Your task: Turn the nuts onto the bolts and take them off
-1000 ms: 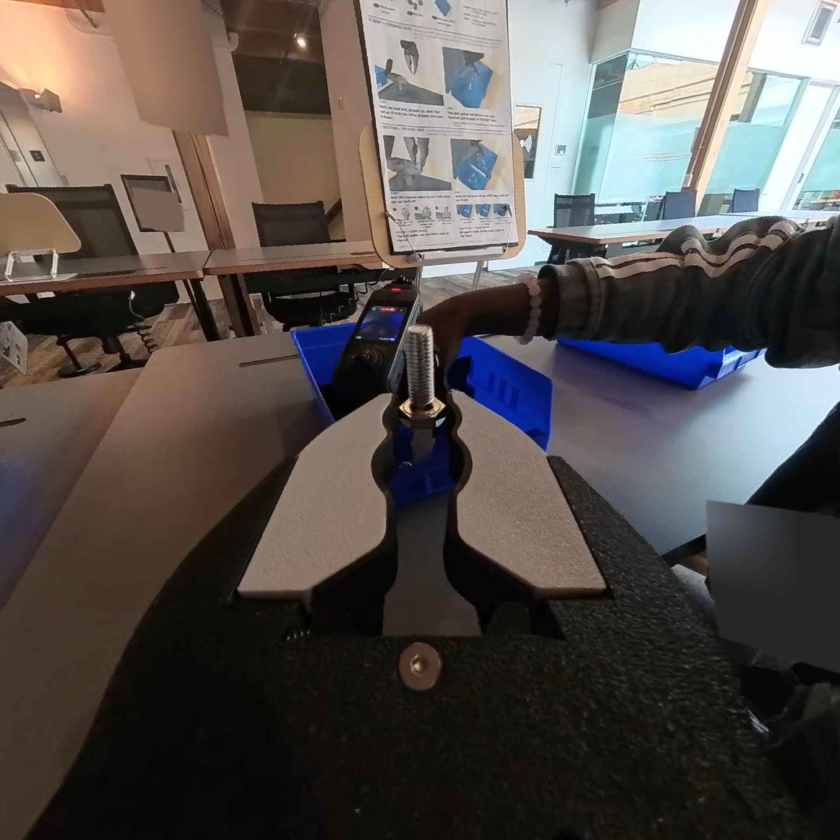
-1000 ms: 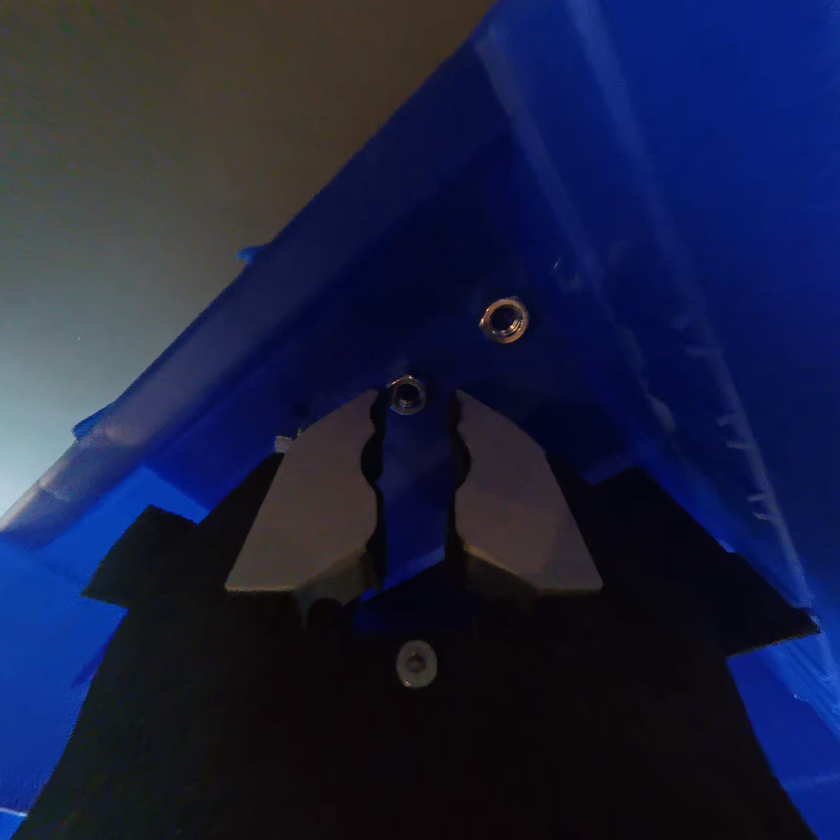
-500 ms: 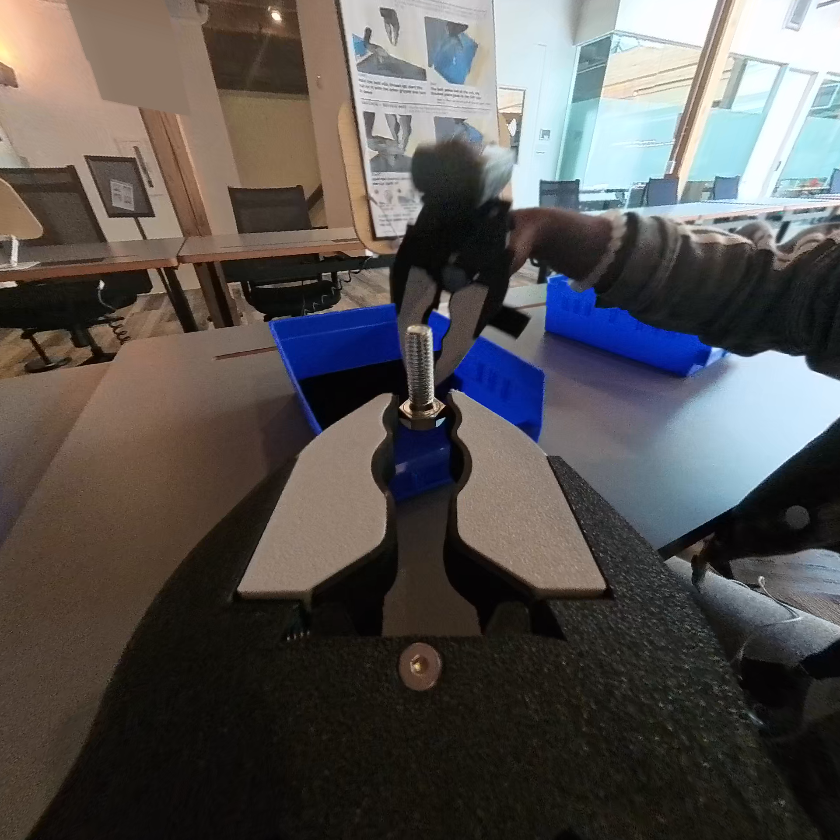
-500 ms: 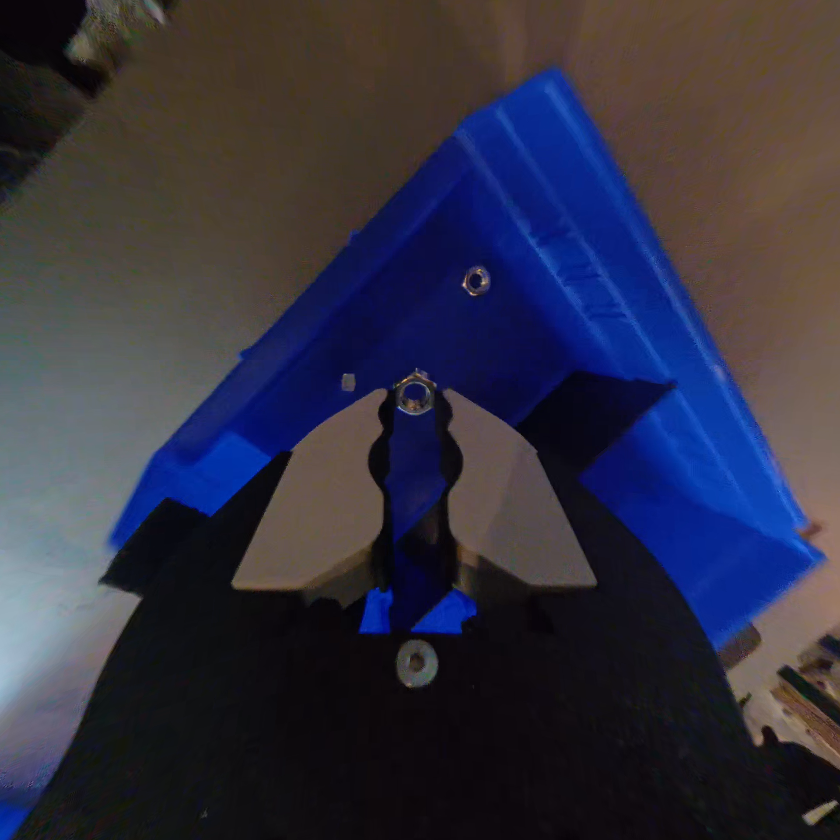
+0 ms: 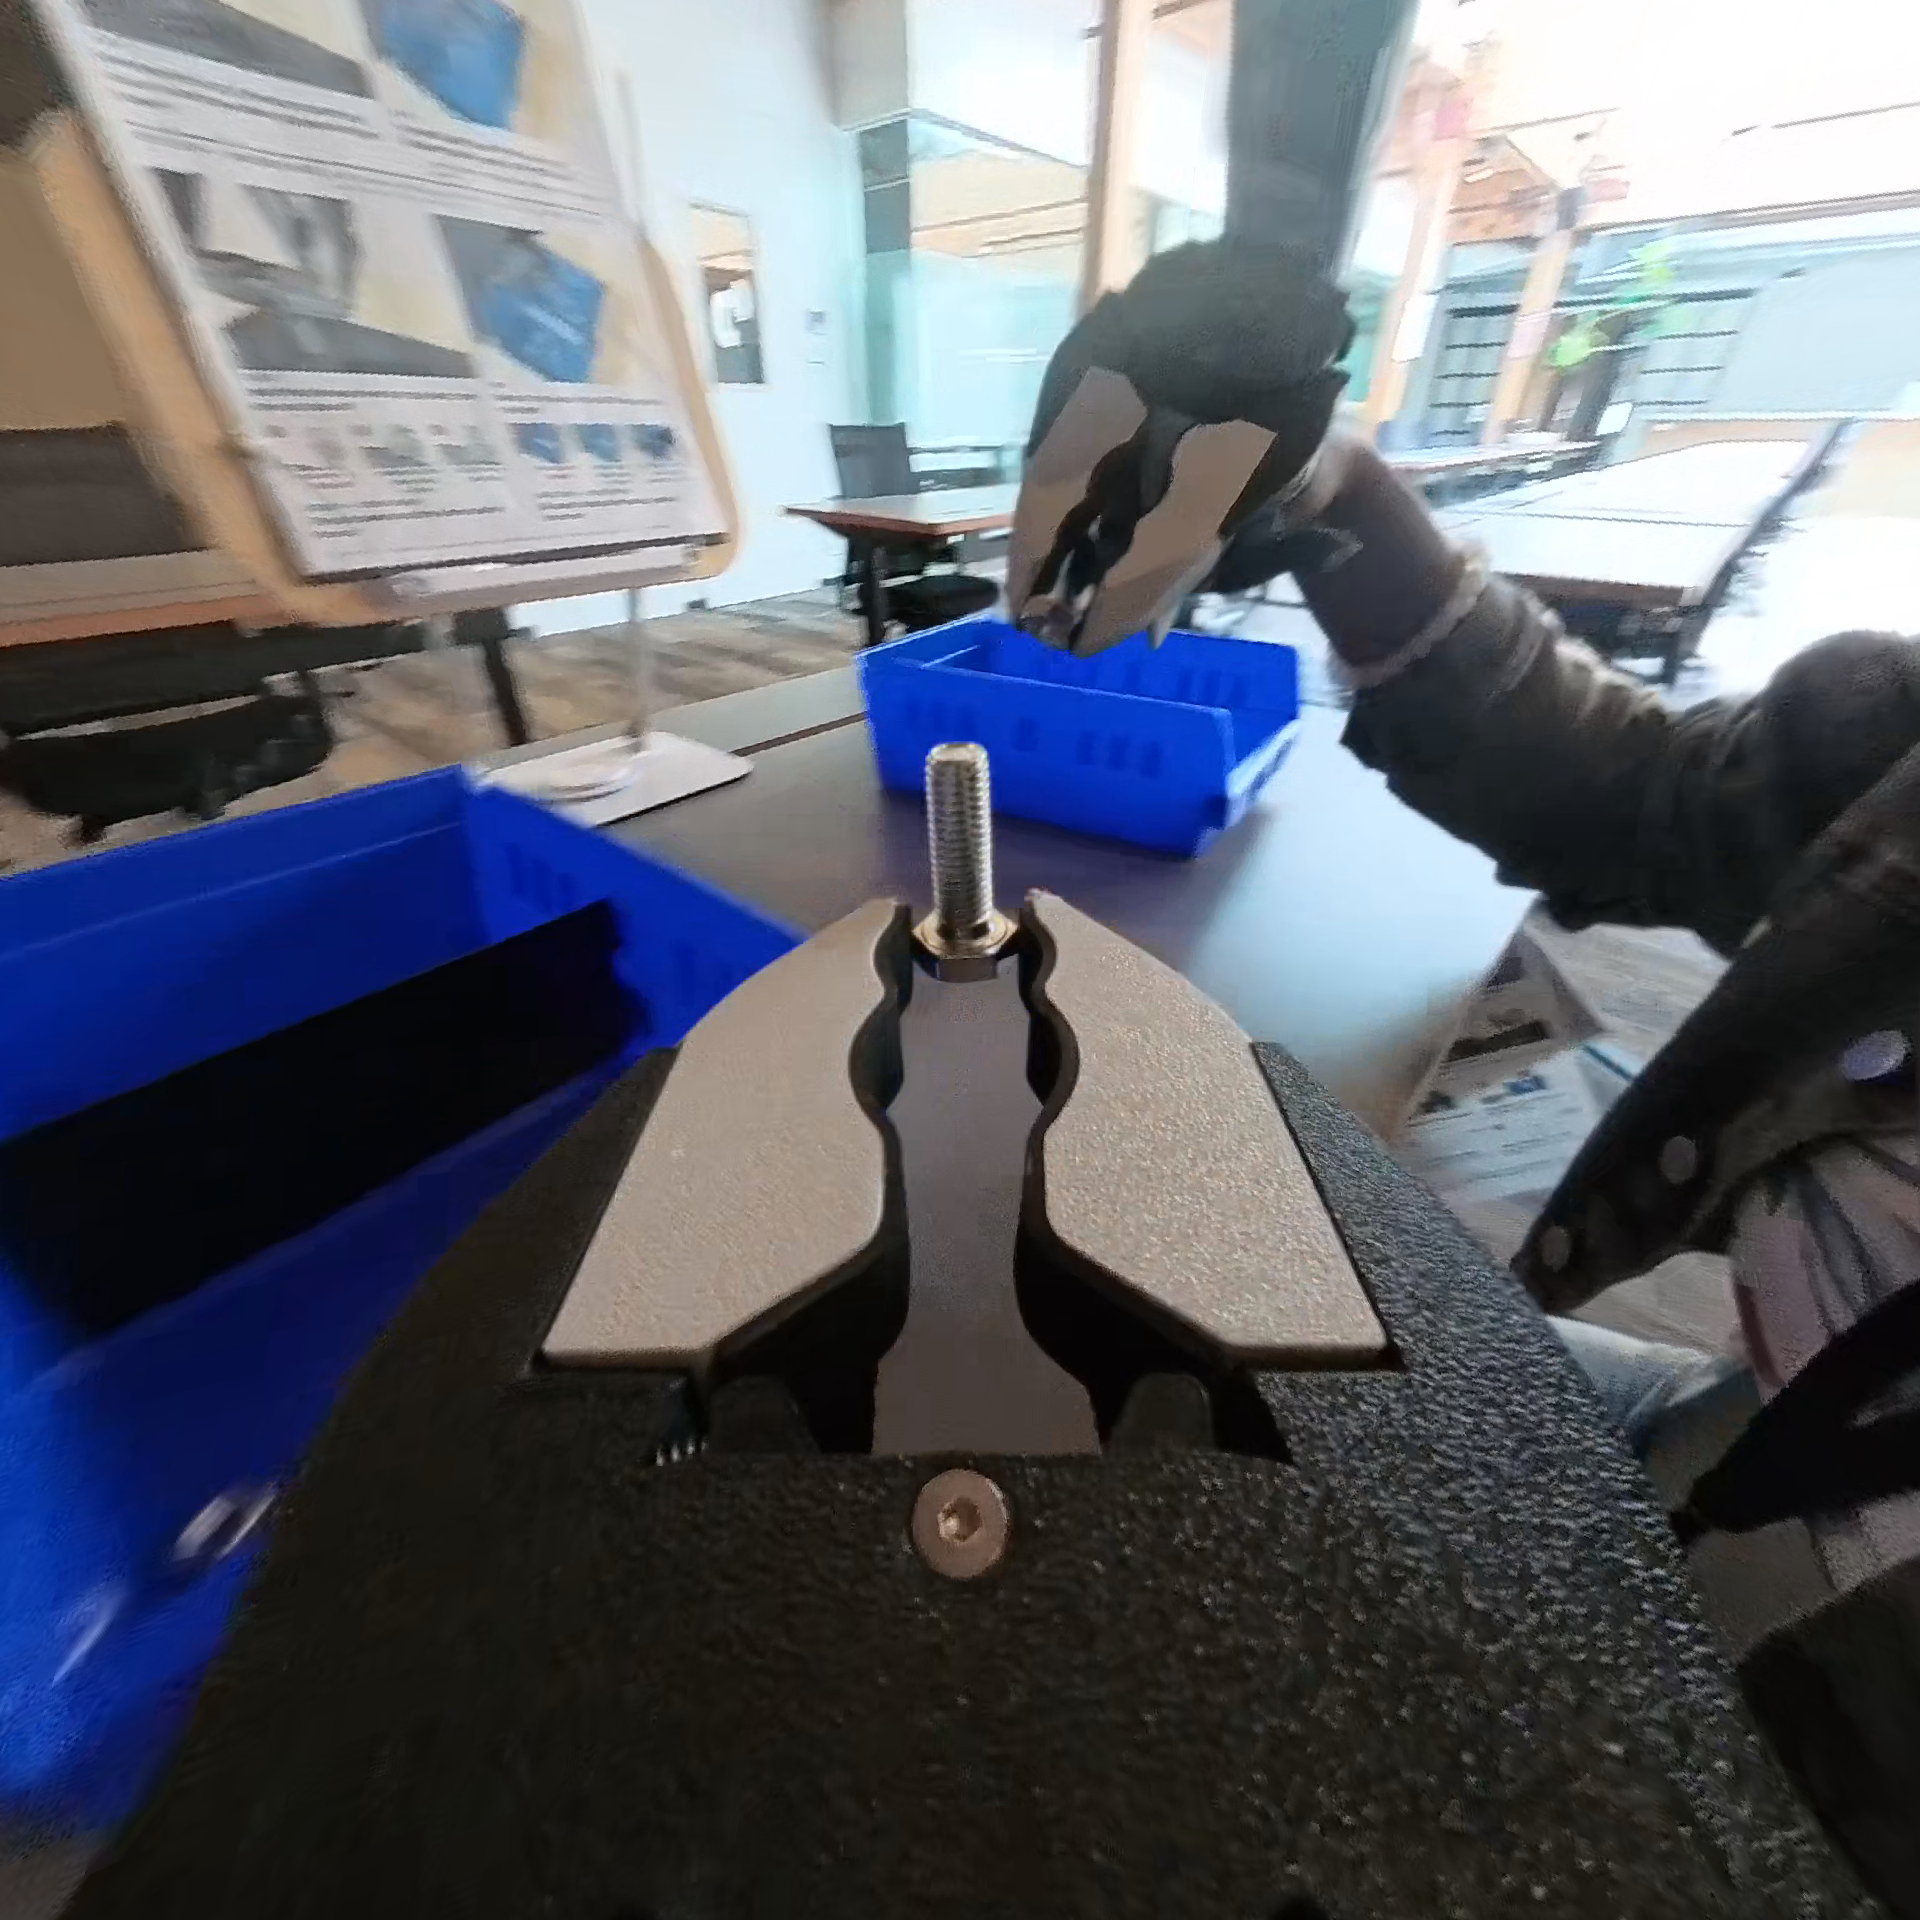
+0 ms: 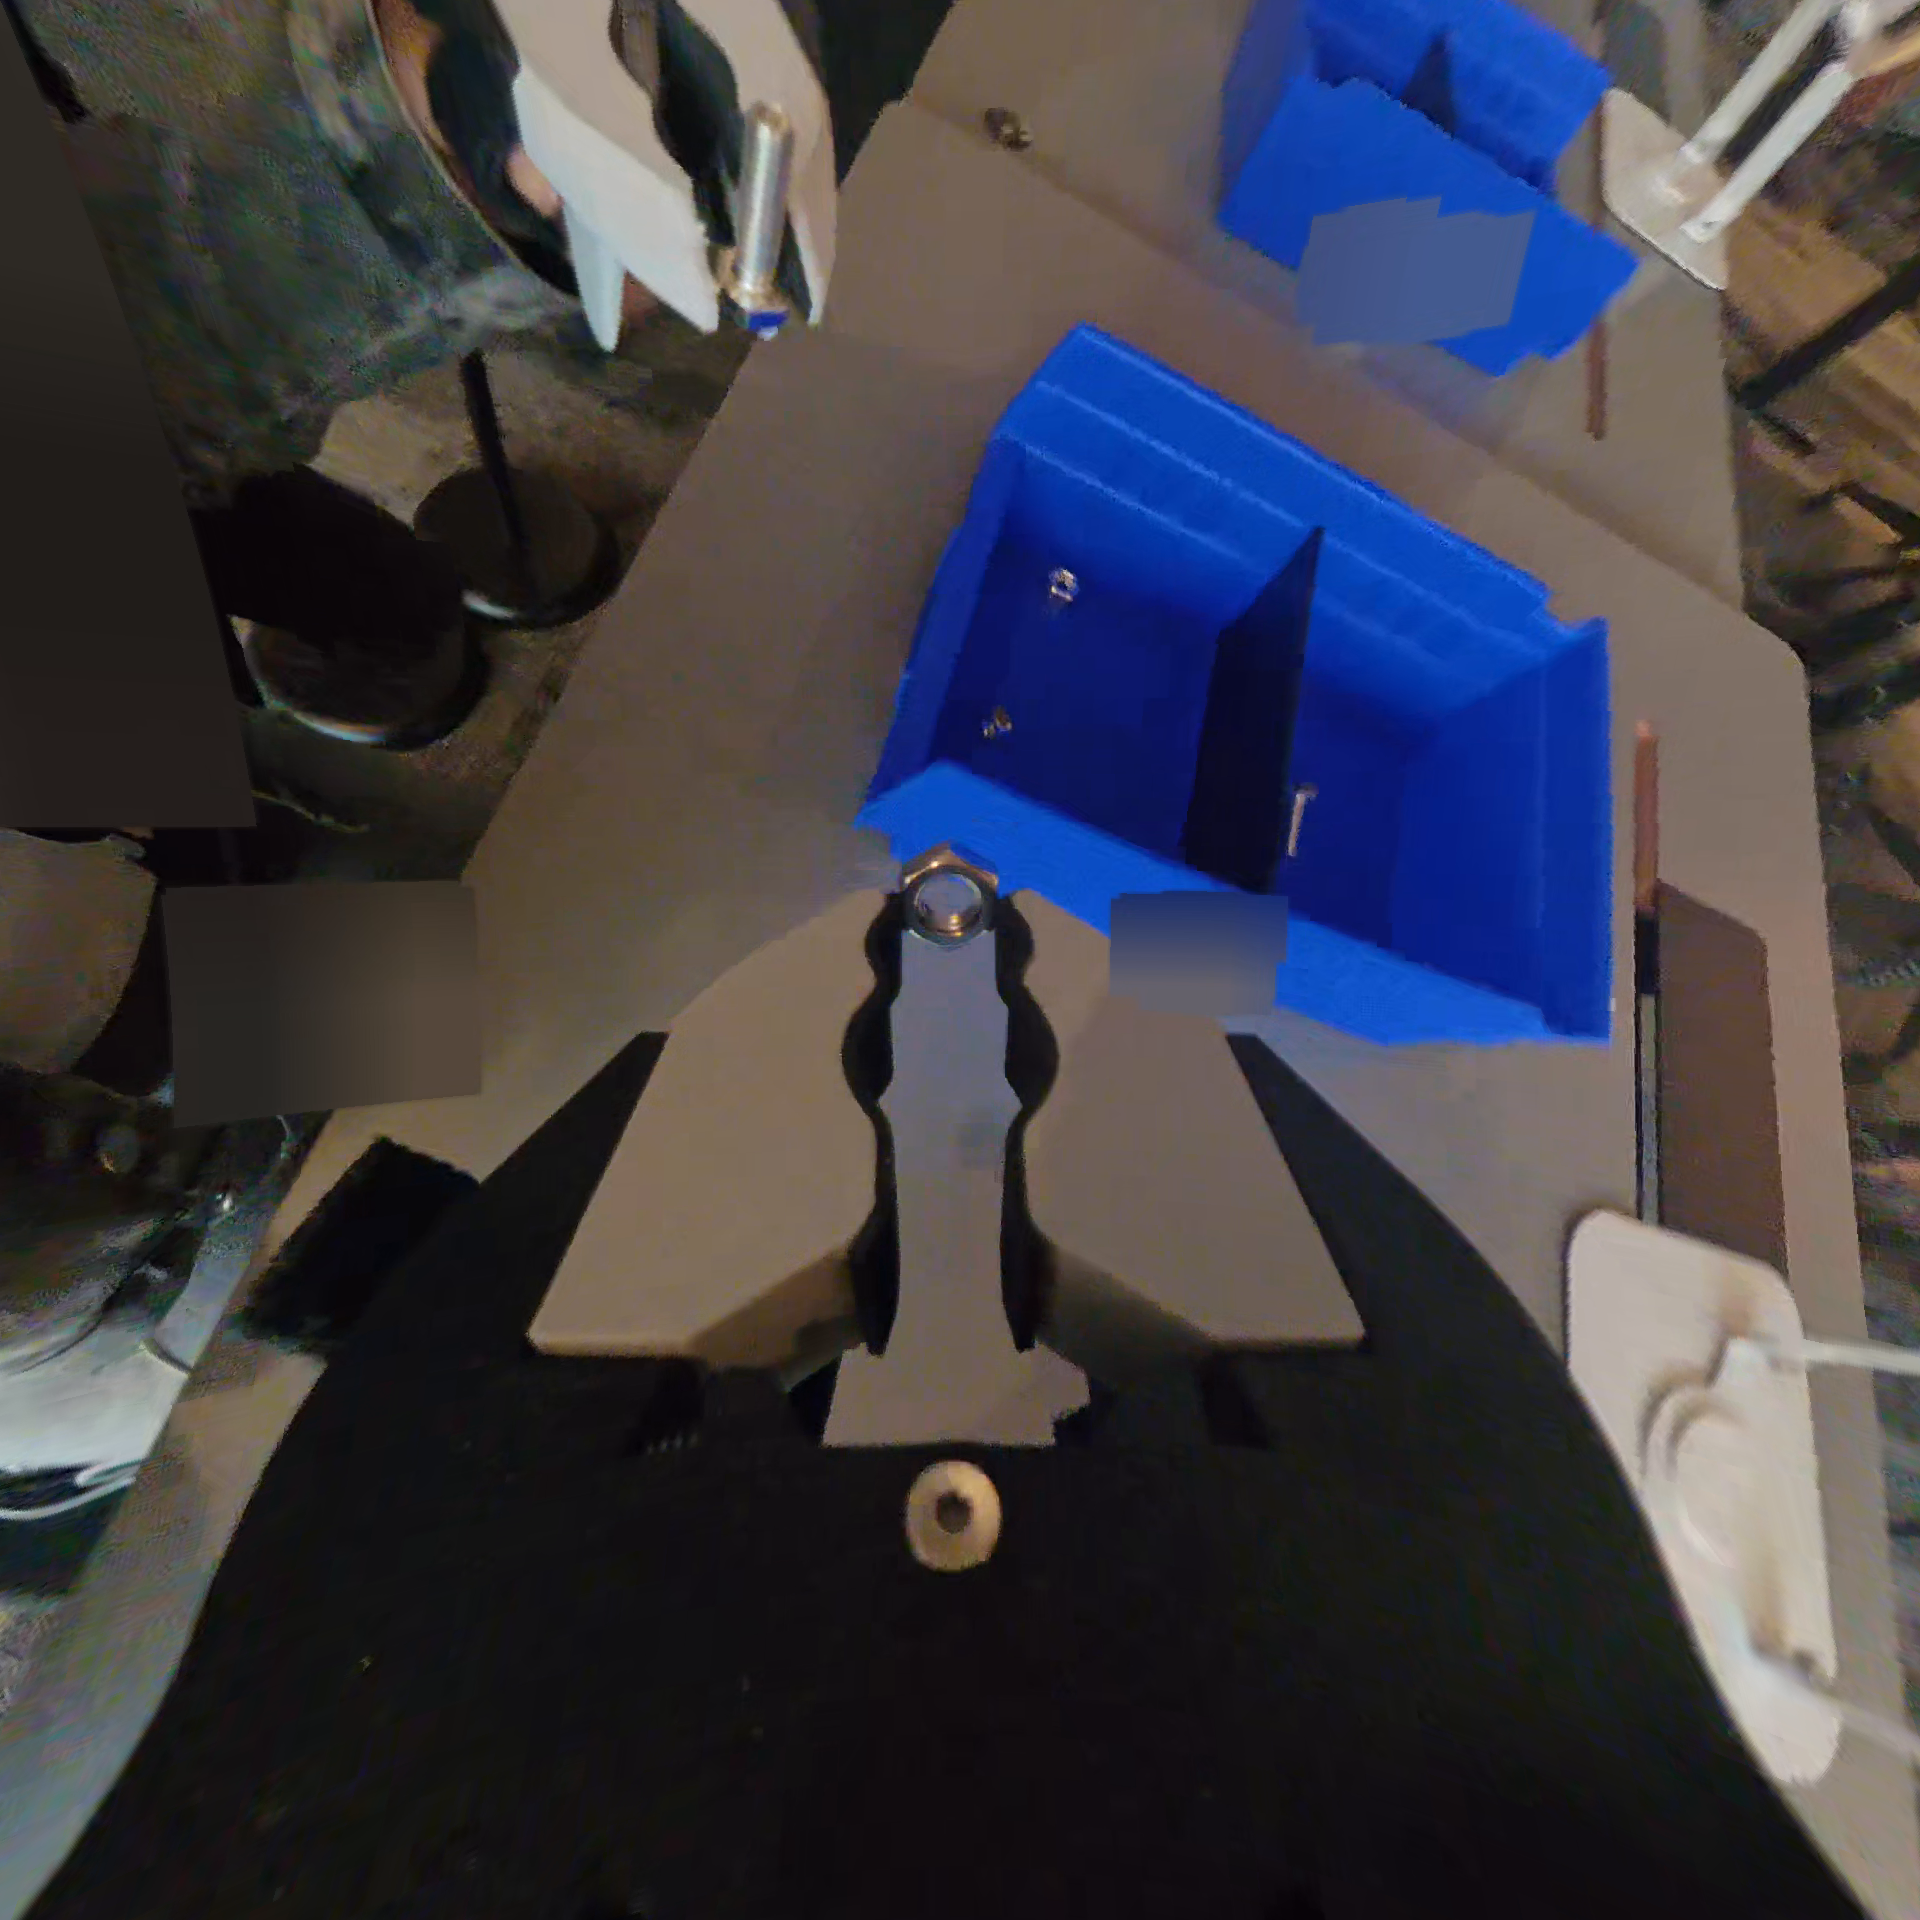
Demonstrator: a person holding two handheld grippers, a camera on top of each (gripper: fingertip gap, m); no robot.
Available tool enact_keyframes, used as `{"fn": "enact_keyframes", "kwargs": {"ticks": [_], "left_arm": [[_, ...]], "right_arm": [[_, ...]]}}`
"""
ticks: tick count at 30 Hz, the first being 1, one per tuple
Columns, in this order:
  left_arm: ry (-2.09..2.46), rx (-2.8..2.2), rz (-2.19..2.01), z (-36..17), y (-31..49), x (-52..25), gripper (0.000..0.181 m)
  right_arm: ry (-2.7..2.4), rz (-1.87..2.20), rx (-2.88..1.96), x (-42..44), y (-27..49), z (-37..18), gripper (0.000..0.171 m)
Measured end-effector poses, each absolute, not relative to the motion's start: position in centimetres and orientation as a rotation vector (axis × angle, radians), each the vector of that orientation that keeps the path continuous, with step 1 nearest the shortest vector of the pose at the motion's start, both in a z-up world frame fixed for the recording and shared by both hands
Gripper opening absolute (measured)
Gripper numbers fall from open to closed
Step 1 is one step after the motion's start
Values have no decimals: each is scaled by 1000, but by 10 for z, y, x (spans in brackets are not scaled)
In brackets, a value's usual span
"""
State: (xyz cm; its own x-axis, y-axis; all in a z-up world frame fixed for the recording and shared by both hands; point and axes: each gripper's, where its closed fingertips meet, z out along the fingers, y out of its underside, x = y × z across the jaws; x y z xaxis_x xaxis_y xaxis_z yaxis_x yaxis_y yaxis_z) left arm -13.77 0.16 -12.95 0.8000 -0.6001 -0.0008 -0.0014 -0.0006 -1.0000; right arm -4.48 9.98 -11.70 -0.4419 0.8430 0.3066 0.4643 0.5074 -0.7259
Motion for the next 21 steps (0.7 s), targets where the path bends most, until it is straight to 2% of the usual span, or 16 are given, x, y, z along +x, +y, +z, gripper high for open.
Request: {"fn": "enact_keyframes", "kwargs": {"ticks": [9,16,21], "left_arm": [[829,-1414,-834,-138,64,1,19],[1019,-1452,-899,-176,105,56,19],[1141,-1390,-908,-191,111,80,19]], "right_arm": [[-1865,760,-1196,48,111,-115,16],[-1909,719,-1173,75,103,-105,16],[-2121,606,-1177,79,107,-124,16]]}}
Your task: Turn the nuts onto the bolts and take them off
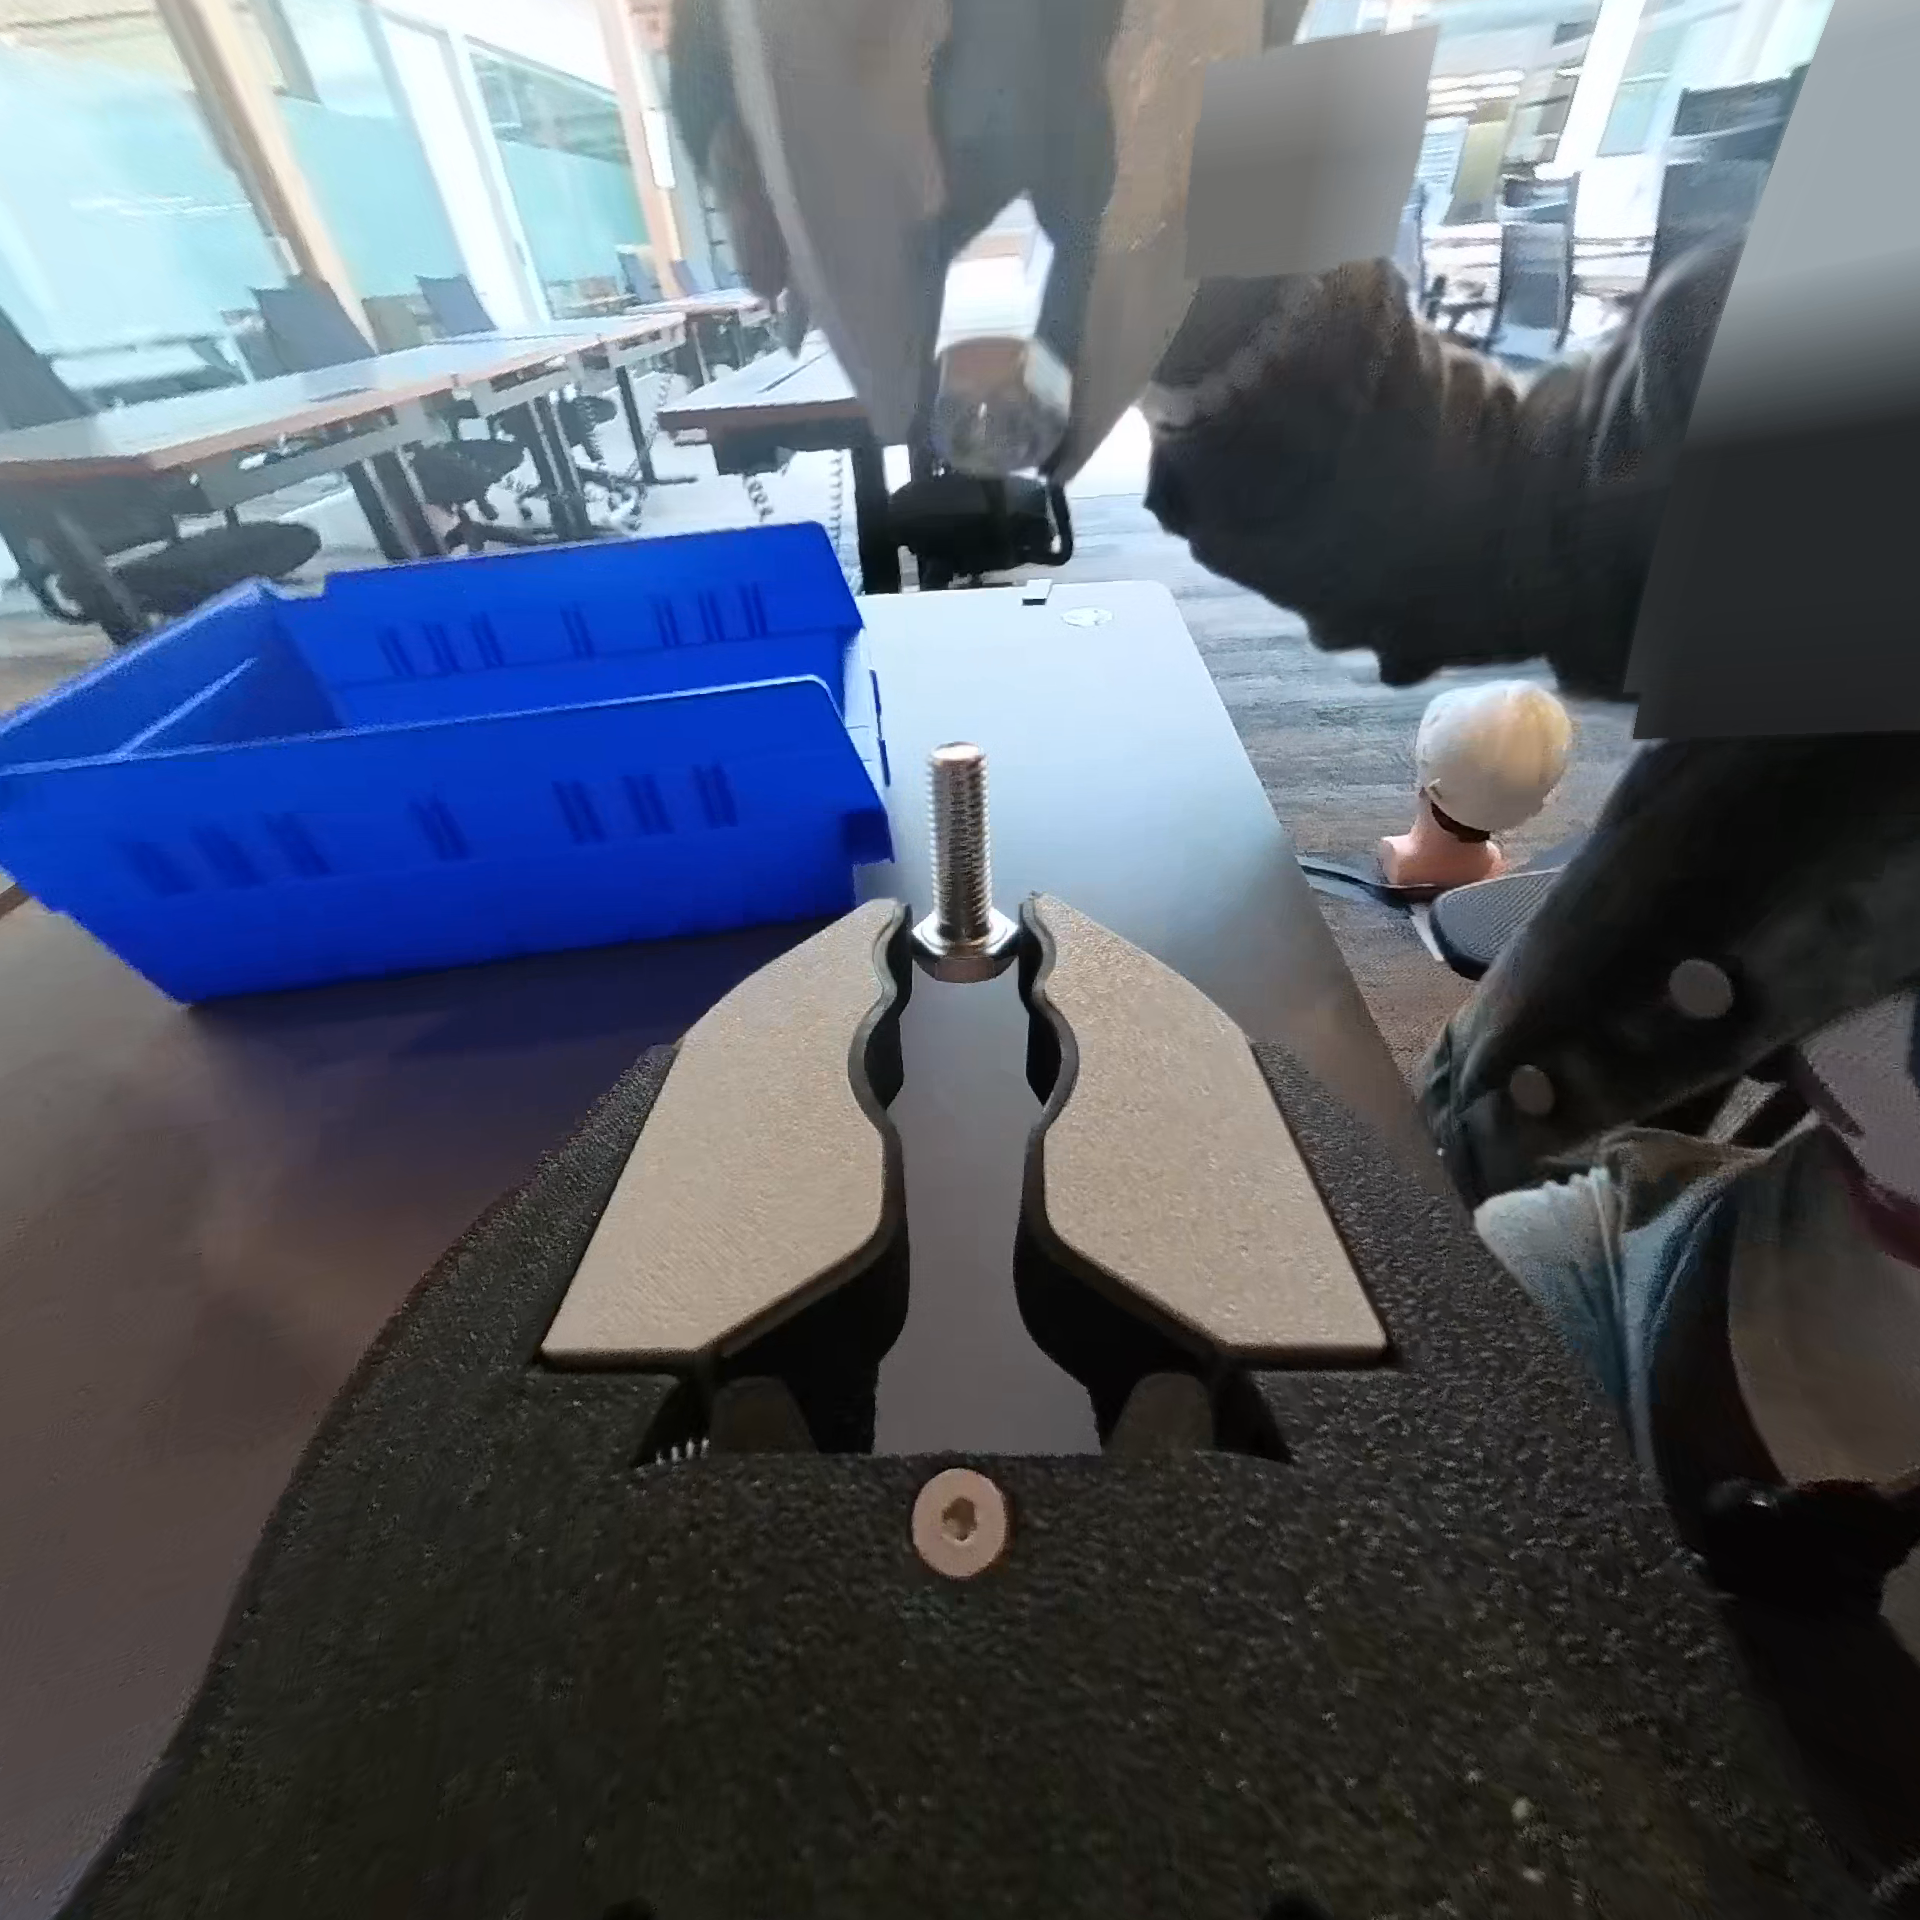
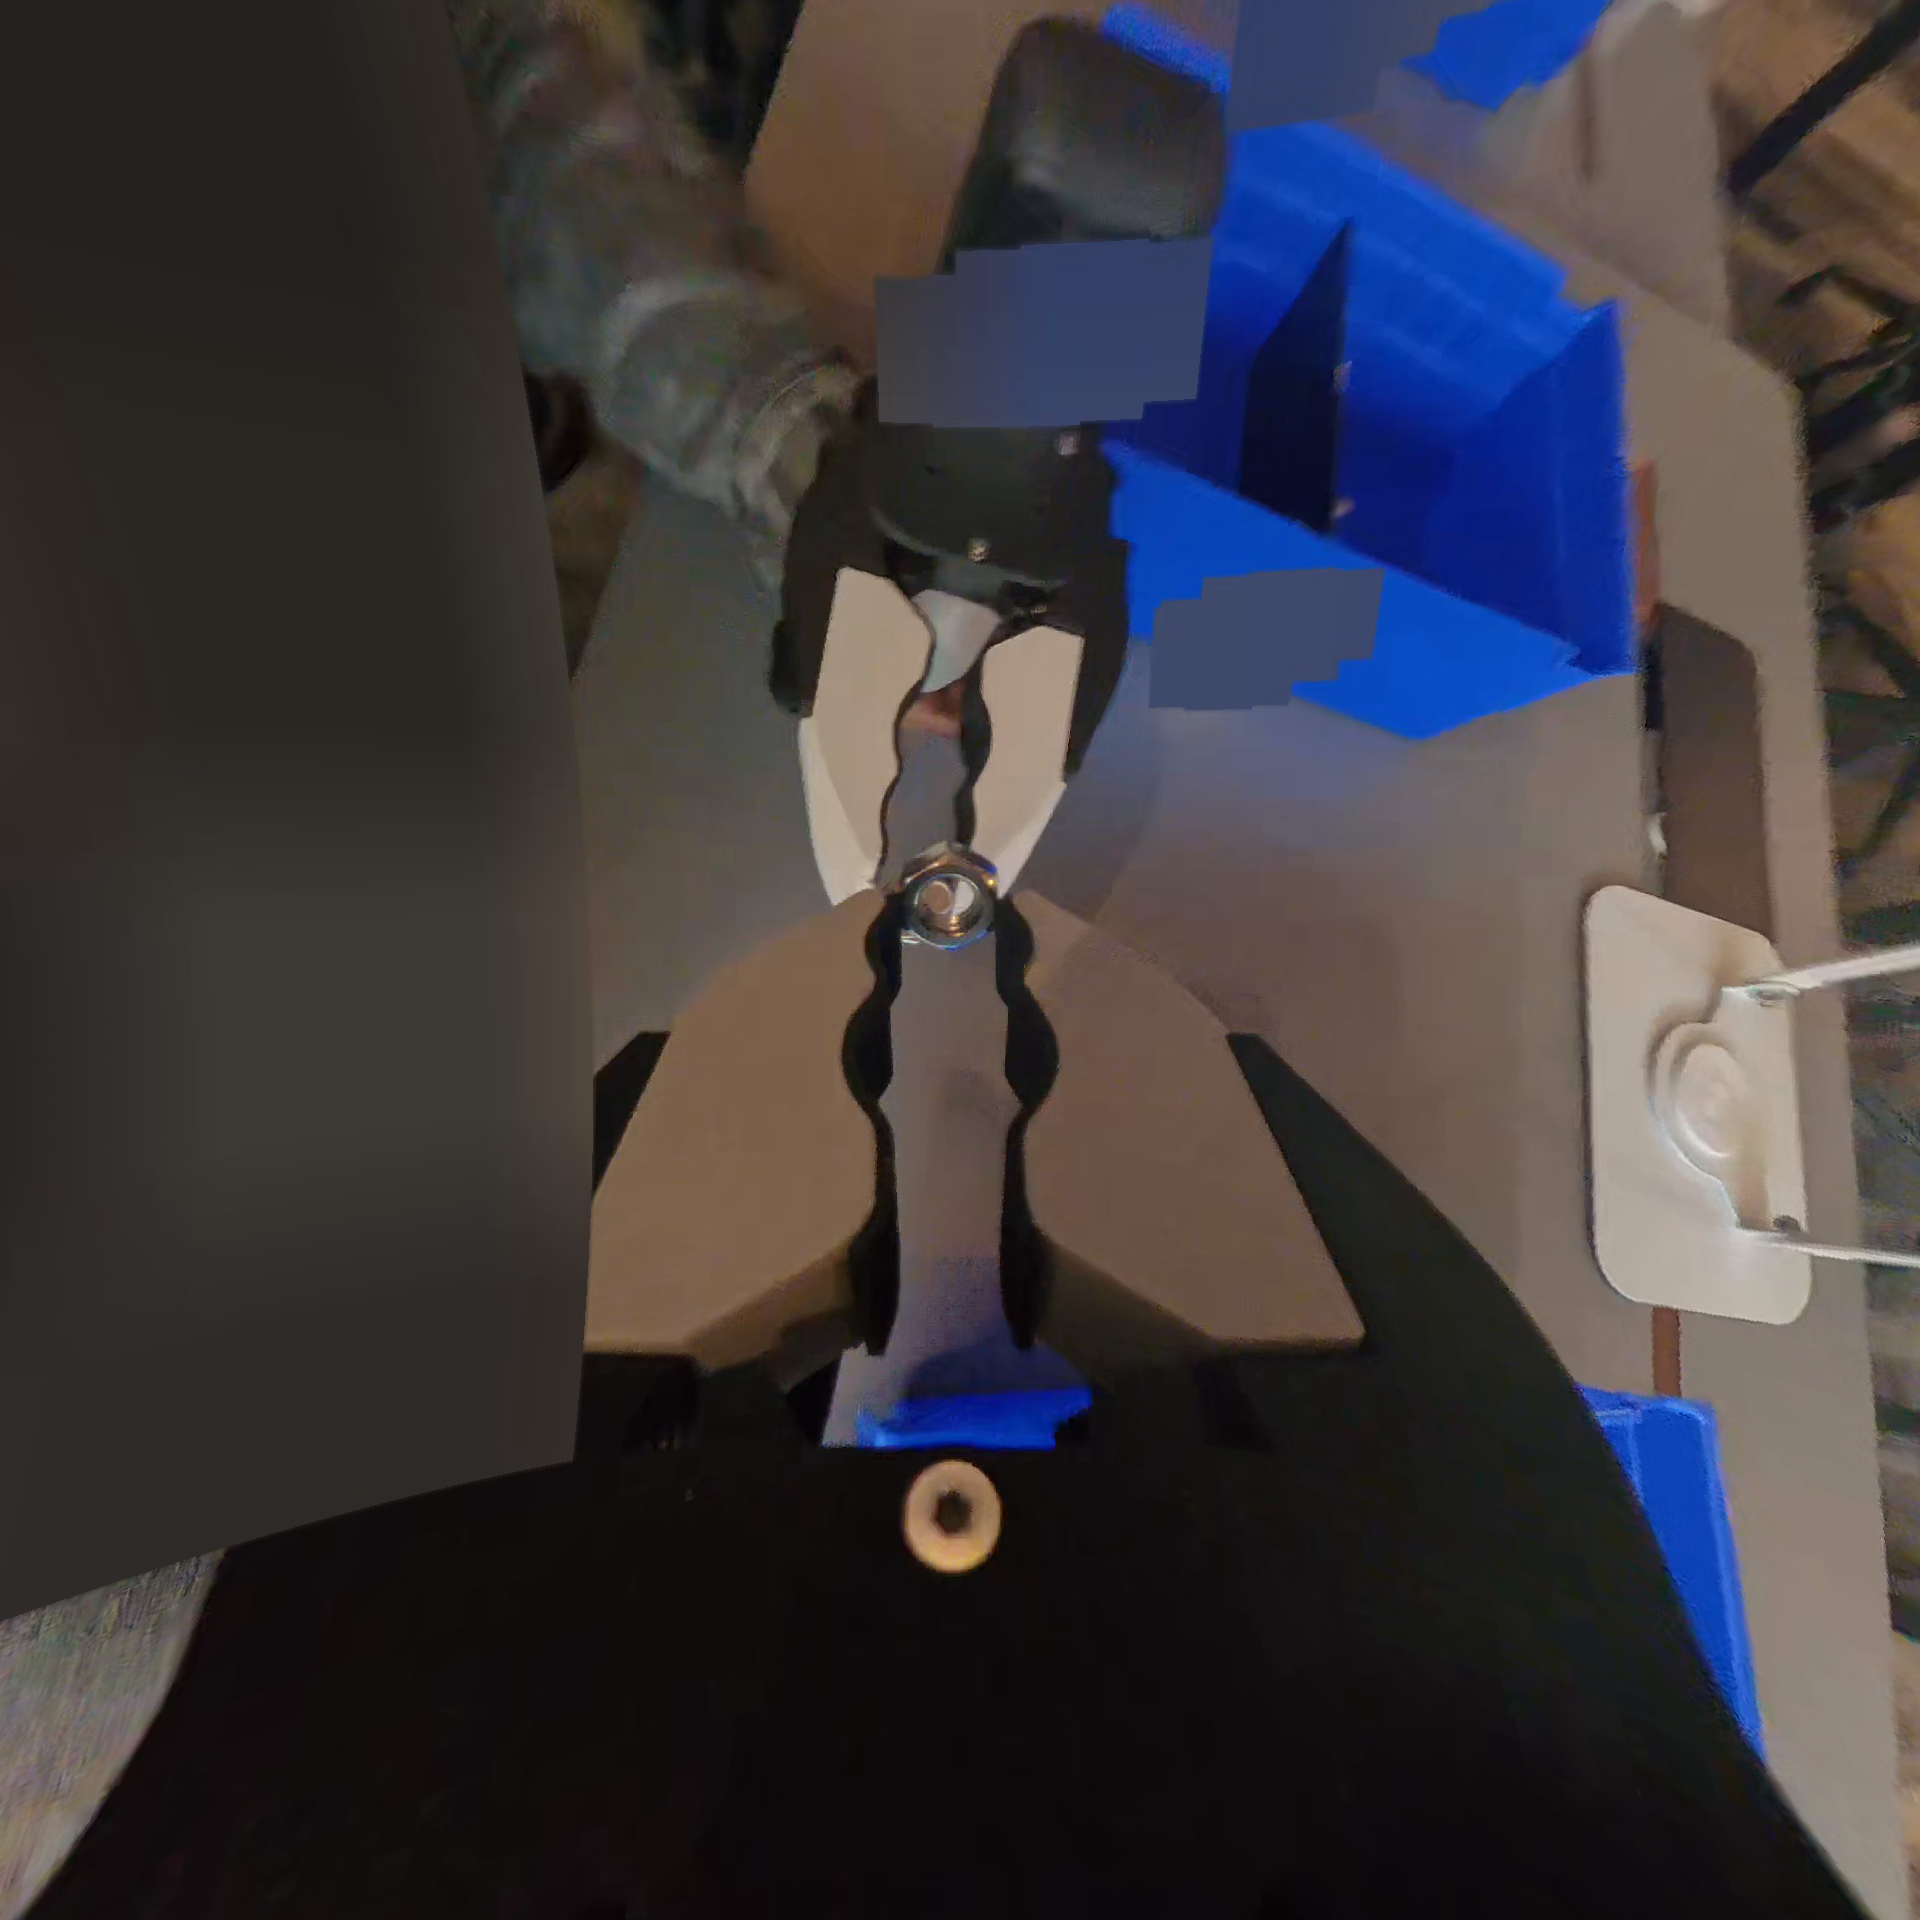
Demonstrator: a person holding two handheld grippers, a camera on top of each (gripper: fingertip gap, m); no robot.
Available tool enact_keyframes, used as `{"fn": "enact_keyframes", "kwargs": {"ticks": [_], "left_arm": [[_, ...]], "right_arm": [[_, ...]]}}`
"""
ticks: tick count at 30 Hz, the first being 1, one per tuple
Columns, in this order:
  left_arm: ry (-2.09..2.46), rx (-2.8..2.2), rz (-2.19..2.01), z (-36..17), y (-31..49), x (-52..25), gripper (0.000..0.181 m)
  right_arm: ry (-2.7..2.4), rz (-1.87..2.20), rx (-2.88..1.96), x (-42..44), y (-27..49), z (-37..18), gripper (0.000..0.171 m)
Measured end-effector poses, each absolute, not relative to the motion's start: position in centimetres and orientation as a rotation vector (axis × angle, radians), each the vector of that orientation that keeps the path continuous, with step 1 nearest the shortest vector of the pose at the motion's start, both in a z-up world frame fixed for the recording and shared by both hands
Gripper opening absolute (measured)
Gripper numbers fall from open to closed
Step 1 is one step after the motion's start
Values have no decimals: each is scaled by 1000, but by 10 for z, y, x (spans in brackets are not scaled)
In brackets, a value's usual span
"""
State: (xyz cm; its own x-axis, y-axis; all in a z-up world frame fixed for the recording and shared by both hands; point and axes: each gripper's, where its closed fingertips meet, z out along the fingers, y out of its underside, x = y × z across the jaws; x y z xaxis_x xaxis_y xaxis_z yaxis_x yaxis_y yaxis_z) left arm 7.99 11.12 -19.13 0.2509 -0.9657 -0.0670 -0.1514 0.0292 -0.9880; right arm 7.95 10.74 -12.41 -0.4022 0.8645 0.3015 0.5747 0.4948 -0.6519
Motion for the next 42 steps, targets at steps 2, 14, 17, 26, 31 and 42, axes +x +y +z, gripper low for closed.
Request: {"fn": "enact_keyframes", "kwargs": {"ticks": [2,14,17,26,31,42], "left_arm": [[1151,-1331,-929,-190,113,84,19],[1196,-1216,-1209,-203,99,98,19],[1236,-1186,-1251,-202,90,97,19],[1258,-1151,-1281,-201,84,95,19],[1257,-1138,-1318,-199,83,93,19],[1294,-1119,-1347,-199,78,93,19]], "right_arm": [[-2238,531,-1180,83,110,-133,16],[-2840,104,-931,83,107,-161,16],[-2914,159,-725,79,91,-160,17],[-3097,153,-440,79,84,-163,16],[-3153,118,-331,79,89,-169,16],[-3204,167,-98,75,85,-175,16]]}}
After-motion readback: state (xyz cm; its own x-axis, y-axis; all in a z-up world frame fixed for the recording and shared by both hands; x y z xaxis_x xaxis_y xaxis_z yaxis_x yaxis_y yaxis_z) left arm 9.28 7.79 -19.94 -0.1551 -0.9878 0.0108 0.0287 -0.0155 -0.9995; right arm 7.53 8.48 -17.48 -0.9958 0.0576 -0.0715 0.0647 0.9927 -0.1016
